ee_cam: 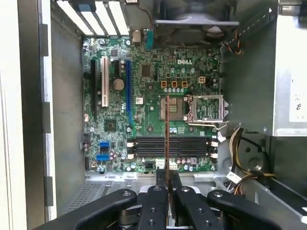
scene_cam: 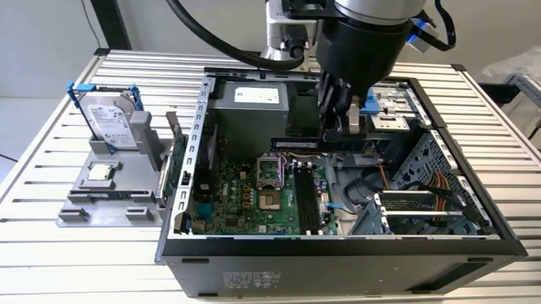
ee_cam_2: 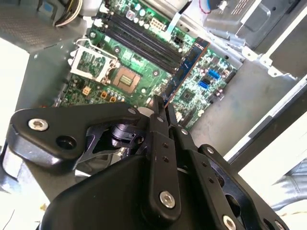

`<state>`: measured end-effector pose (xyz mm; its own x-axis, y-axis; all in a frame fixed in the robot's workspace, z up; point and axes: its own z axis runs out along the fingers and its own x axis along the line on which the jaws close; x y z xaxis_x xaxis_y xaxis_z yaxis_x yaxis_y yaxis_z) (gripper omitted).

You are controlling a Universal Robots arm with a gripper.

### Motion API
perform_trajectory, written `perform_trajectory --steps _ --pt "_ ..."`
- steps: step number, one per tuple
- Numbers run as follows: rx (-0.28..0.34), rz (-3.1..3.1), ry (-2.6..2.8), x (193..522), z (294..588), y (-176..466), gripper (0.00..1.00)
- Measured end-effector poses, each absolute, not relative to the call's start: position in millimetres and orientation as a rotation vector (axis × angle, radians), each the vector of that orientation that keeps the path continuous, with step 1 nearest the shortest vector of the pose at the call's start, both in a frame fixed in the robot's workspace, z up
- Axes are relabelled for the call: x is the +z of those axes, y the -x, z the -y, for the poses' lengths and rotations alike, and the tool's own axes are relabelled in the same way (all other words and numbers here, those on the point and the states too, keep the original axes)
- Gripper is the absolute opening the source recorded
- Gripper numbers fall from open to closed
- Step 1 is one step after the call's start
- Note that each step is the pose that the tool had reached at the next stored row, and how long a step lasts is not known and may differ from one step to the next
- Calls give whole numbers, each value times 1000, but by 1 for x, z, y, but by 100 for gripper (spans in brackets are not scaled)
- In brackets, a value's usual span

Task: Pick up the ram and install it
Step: 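Pick up the ram and move it above insertion slot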

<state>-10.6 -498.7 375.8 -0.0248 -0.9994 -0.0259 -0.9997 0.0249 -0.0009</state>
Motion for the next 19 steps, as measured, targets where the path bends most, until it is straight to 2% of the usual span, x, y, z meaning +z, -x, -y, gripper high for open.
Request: perform_trajectory --steps 19 --pt "26 -2302 2109 376 499 -14 0"
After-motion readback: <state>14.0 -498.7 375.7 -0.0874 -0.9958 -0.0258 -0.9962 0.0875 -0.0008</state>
